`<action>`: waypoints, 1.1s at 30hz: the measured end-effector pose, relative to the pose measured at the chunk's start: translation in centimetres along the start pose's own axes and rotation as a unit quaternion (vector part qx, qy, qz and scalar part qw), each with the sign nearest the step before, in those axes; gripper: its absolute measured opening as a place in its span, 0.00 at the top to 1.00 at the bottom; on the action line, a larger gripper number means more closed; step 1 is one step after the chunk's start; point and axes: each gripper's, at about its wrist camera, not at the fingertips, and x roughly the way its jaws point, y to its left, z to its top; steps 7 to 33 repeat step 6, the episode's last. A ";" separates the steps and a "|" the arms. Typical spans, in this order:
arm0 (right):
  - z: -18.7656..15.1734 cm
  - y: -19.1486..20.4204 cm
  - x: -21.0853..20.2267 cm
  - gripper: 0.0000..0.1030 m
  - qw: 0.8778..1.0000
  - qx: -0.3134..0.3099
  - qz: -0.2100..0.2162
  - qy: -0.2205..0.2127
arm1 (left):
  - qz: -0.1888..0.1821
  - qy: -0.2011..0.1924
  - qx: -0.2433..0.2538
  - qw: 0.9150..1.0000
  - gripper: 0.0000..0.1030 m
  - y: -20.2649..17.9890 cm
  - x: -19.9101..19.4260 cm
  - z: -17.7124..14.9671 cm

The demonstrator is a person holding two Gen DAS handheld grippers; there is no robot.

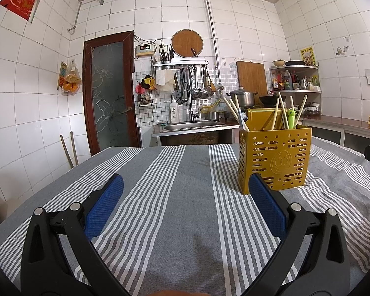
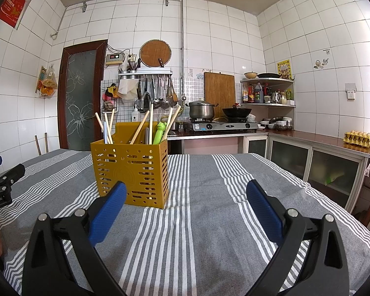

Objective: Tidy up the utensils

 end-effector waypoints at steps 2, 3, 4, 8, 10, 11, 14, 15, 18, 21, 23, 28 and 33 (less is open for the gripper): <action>0.0 0.1 0.0 0.07 1.000 0.000 0.000 0.000 | 0.000 0.000 0.000 1.000 0.05 0.0 0.0 0.0; 0.0 0.0 0.0 0.07 1.000 0.000 0.000 0.000 | 0.000 0.000 0.000 1.000 0.05 0.0 0.0 0.0; 0.0 0.0 0.0 0.07 1.000 0.000 0.000 0.000 | 0.000 0.000 0.000 1.000 0.05 0.1 0.0 0.0; 0.0 0.1 0.0 0.07 1.000 0.000 0.000 0.000 | 0.000 0.000 0.000 1.000 0.05 0.1 0.0 0.0; 0.0 0.1 0.0 0.07 1.000 0.000 0.000 0.000 | 0.000 0.000 0.000 1.000 0.05 0.1 0.0 0.0; 0.0 0.1 0.0 0.07 1.000 0.000 0.000 0.000 | 0.000 0.000 0.000 1.000 0.05 0.1 0.0 0.0; 0.0 0.1 0.0 0.07 1.000 0.000 0.000 0.000 | 0.000 0.000 0.000 1.000 0.05 0.1 0.0 0.0; 0.0 0.1 0.0 0.07 1.000 0.000 0.000 0.000 | 0.000 0.000 0.000 1.000 0.05 0.1 0.0 0.0; 0.0 0.1 0.0 0.07 1.000 0.000 0.000 0.000 | 0.000 0.000 0.000 1.000 0.05 0.1 0.0 0.0; 0.0 0.1 0.0 0.07 1.000 0.000 0.000 0.000 | 0.000 0.000 0.000 1.000 0.05 0.1 0.0 0.0; 0.0 0.1 0.0 0.07 1.000 0.000 0.000 0.000 | 0.000 0.000 0.000 1.000 0.05 0.1 0.0 0.0; 0.0 0.1 0.0 0.07 1.000 0.000 0.000 0.000 | 0.000 0.000 0.000 1.000 0.05 0.1 0.0 0.0; 0.0 0.1 0.0 0.07 1.000 0.000 0.000 0.000 | 0.000 0.000 0.000 1.000 0.05 0.1 0.0 0.0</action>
